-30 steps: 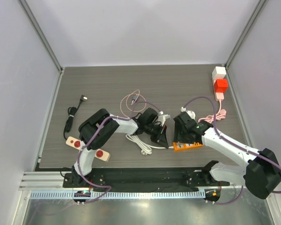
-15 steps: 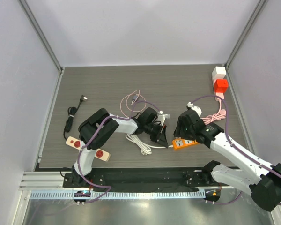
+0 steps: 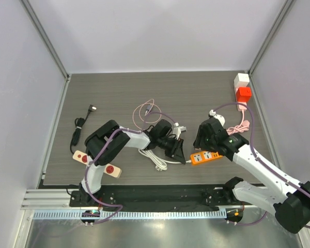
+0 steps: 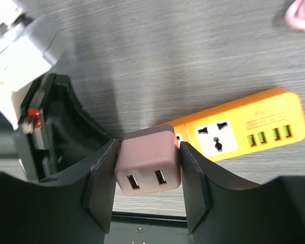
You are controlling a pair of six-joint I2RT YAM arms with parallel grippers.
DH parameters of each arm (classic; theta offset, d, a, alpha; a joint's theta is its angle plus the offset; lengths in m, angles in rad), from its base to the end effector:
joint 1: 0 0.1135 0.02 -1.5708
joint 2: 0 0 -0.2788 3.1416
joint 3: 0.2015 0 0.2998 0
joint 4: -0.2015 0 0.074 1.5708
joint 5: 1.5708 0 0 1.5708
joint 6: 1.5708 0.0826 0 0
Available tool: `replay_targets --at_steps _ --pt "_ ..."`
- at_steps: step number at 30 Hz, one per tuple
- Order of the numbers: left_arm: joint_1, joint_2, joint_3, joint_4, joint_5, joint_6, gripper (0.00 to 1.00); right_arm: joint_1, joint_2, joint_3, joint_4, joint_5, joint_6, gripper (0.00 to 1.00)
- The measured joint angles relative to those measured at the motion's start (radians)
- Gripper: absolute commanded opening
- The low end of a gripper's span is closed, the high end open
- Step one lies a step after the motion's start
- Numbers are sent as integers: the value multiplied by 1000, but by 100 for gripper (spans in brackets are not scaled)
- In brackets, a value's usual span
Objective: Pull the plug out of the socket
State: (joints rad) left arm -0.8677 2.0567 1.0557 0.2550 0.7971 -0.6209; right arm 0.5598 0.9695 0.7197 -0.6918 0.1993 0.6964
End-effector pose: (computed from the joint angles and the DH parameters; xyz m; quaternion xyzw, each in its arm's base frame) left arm 0.2497 -0.3860 0.0557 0.2583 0.8188 -0.5118 0.0308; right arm 0.2230 0.1204 0.2036 0.0953 0.9419 0.1044 0.3047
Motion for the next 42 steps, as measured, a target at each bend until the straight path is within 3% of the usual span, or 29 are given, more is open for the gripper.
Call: replay_targets --at_steps 8,14,19,24,28,34,42 --pt "1 -165 -13 -66 -35 53 56 -18 85 141 -12 48 -50 1" --pt "27 -329 42 -161 -84 108 57 -81 104 225 -7 61 -95 1" --pt "169 -480 44 -186 -106 113 56 -103 154 238 89 50 -111 1" --pt "363 -586 28 -127 -175 89 57 -81 243 203 303 44 -117 1" --pt "441 -680 -124 39 -258 69 60 -43 361 170 487 55 -115 1" --pt "437 -757 -389 142 -380 113 61 52 649 175 766 137 -143 1" --pt "444 -802 -473 196 -560 185 65 95 892 318 920 226 -177 8"
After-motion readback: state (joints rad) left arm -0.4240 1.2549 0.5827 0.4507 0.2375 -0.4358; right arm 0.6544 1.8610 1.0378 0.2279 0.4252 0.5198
